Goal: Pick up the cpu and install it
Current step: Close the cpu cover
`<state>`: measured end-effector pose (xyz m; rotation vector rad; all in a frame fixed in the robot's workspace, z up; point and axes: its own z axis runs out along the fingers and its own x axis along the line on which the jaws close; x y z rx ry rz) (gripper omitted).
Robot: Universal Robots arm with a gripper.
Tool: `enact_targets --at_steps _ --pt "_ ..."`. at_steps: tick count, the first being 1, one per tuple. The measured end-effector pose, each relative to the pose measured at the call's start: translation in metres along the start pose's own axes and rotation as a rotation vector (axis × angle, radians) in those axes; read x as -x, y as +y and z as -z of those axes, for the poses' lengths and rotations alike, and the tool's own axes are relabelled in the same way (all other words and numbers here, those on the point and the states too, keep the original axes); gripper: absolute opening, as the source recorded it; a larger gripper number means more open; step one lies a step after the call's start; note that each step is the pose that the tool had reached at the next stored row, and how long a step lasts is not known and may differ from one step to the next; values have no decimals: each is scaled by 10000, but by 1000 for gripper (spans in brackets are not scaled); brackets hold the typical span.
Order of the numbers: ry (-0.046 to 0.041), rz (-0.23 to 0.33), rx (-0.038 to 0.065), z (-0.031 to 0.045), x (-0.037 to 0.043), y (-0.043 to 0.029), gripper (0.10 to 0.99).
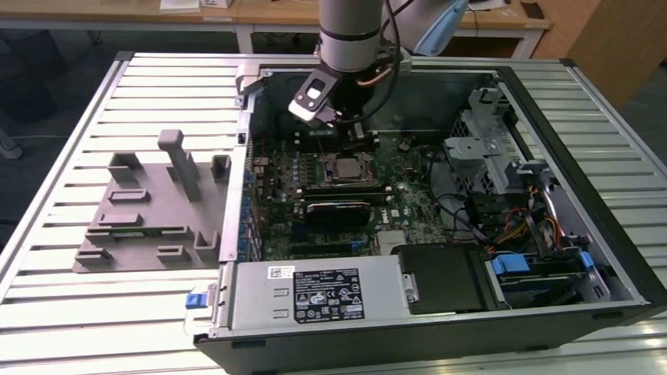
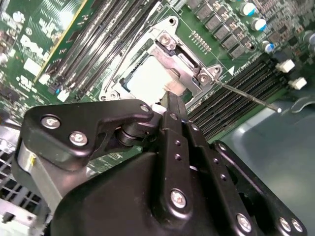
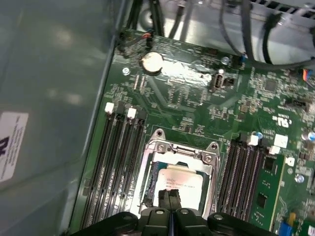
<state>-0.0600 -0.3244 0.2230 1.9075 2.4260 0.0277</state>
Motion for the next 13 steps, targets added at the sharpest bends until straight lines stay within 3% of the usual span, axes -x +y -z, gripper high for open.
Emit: enact_targets --at_steps 13 --pt "49 2162 39 -16 -1 -1 106"
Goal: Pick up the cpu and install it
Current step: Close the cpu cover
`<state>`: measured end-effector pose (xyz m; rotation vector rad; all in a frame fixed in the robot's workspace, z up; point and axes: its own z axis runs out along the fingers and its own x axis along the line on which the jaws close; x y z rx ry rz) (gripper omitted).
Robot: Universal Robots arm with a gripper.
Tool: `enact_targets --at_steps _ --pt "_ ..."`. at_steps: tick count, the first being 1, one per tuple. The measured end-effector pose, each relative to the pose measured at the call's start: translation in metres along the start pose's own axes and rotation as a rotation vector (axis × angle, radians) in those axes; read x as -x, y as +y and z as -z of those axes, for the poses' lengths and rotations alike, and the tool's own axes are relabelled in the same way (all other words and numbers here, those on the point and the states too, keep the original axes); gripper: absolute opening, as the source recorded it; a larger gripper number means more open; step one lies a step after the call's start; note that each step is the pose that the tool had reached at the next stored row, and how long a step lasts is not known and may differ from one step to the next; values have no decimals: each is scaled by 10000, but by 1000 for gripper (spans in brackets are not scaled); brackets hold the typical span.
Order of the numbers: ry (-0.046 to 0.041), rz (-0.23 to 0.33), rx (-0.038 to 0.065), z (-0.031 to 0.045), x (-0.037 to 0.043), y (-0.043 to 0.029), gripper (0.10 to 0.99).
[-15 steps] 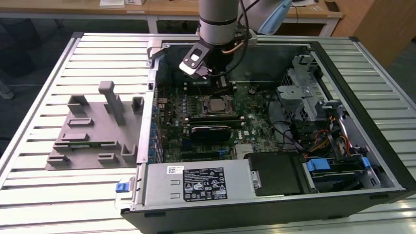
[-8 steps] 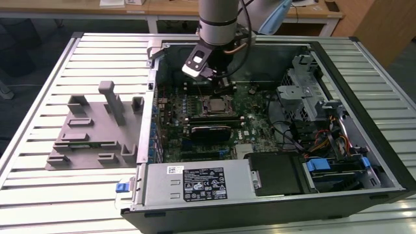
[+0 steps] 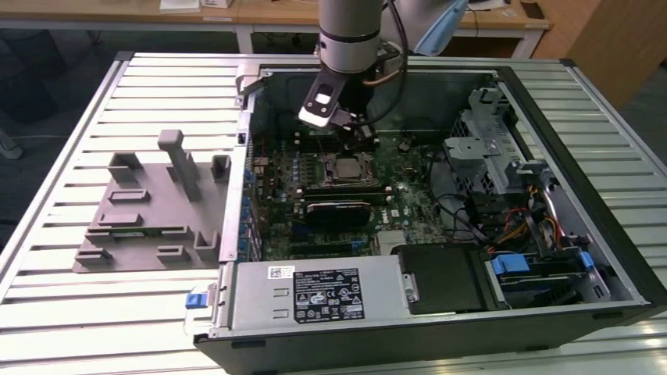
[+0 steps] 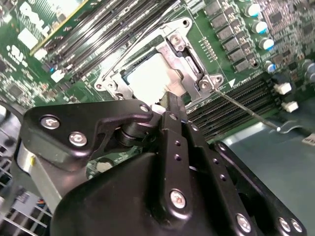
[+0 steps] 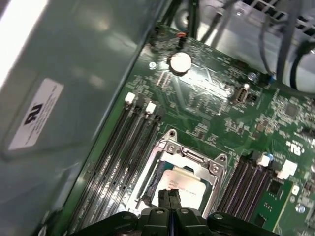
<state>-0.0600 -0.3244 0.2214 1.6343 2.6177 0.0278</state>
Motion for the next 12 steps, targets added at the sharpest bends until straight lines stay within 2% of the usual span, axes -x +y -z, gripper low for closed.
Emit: enact_targets --at_steps 12 --pt "33 2005 42 -12 0 0 106"
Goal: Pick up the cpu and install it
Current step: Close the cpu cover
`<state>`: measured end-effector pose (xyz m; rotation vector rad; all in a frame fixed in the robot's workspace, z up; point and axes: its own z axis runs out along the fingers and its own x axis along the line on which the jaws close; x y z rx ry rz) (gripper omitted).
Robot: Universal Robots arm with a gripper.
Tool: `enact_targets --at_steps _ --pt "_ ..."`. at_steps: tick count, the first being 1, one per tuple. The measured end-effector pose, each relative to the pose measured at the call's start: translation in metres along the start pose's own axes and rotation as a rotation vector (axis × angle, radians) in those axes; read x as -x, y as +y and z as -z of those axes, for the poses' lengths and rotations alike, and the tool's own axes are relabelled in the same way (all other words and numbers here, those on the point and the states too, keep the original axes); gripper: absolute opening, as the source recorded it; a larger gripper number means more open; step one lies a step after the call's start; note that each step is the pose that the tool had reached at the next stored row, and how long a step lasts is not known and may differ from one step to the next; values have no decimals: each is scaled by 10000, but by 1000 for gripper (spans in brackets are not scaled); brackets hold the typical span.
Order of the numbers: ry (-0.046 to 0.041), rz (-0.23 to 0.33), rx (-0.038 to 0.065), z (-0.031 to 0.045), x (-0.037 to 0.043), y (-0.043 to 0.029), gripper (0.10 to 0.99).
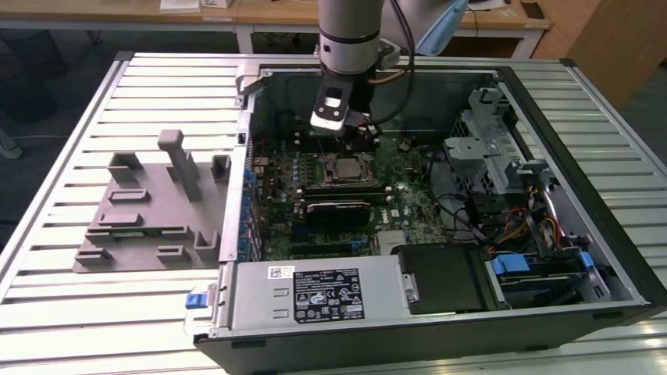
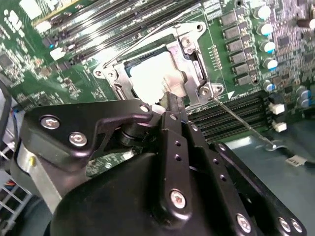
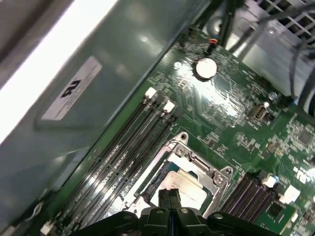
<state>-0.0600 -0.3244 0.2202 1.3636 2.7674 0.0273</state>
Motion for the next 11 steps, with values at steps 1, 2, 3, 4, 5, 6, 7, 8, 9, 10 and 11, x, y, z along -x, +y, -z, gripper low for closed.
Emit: enact_targets --at_steps 1,2,3,4,5,6,7,8,9,10,11 --pt "3 167 4 -1 0 0 106" --pt "6 332 8 -2 0 0 106" --pt "9 508 12 -3 0 0 106" --pt "10 663 14 -3 0 0 106" --pt "12 818 16 -4 0 0 106" --pt "13 973 16 -5 0 -1 106" --pt "14 1136 16 -5 0 -1 106" --pt "15 1293 14 -7 0 -1 106" --pt "15 1450 9 -8 0 -1 106" --pt "15 1616 0 -9 0 0 106" --pt "15 1768 -7 -10 0 0 106"
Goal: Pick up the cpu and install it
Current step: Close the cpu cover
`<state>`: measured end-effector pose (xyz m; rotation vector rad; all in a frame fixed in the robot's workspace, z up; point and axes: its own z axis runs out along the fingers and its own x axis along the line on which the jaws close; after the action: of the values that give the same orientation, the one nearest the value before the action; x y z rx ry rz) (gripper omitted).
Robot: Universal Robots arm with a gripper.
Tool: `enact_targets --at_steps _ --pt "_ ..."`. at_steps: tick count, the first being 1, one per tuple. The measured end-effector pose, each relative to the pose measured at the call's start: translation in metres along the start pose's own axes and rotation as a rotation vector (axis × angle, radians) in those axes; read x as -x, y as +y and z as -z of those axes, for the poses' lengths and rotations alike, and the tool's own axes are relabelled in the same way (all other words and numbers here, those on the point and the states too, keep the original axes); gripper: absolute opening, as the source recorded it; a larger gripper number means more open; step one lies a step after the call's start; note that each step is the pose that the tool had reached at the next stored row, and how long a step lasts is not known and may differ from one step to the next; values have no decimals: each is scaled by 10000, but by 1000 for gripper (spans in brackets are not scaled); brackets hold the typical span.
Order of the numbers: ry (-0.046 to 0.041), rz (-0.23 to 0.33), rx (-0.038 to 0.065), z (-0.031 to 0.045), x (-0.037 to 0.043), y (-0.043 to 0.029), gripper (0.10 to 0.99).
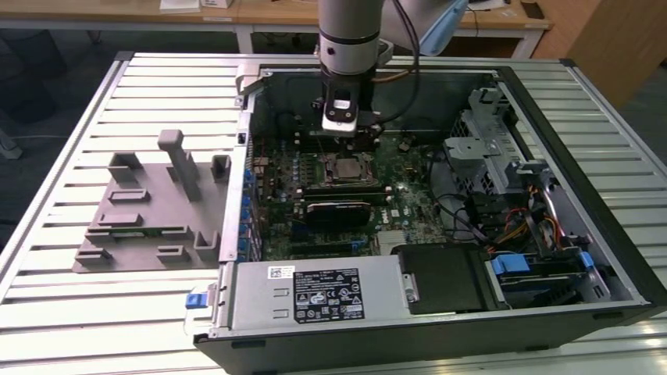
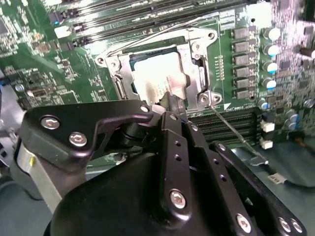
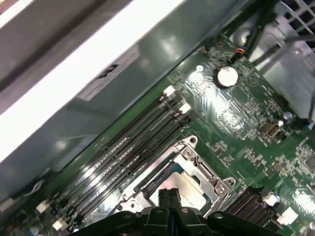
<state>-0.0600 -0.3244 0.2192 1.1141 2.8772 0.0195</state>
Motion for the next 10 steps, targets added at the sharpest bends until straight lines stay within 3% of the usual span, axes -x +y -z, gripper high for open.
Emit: enact_targets --at_steps 10 --pt "-3 1490 -111 -8 0 0 106"
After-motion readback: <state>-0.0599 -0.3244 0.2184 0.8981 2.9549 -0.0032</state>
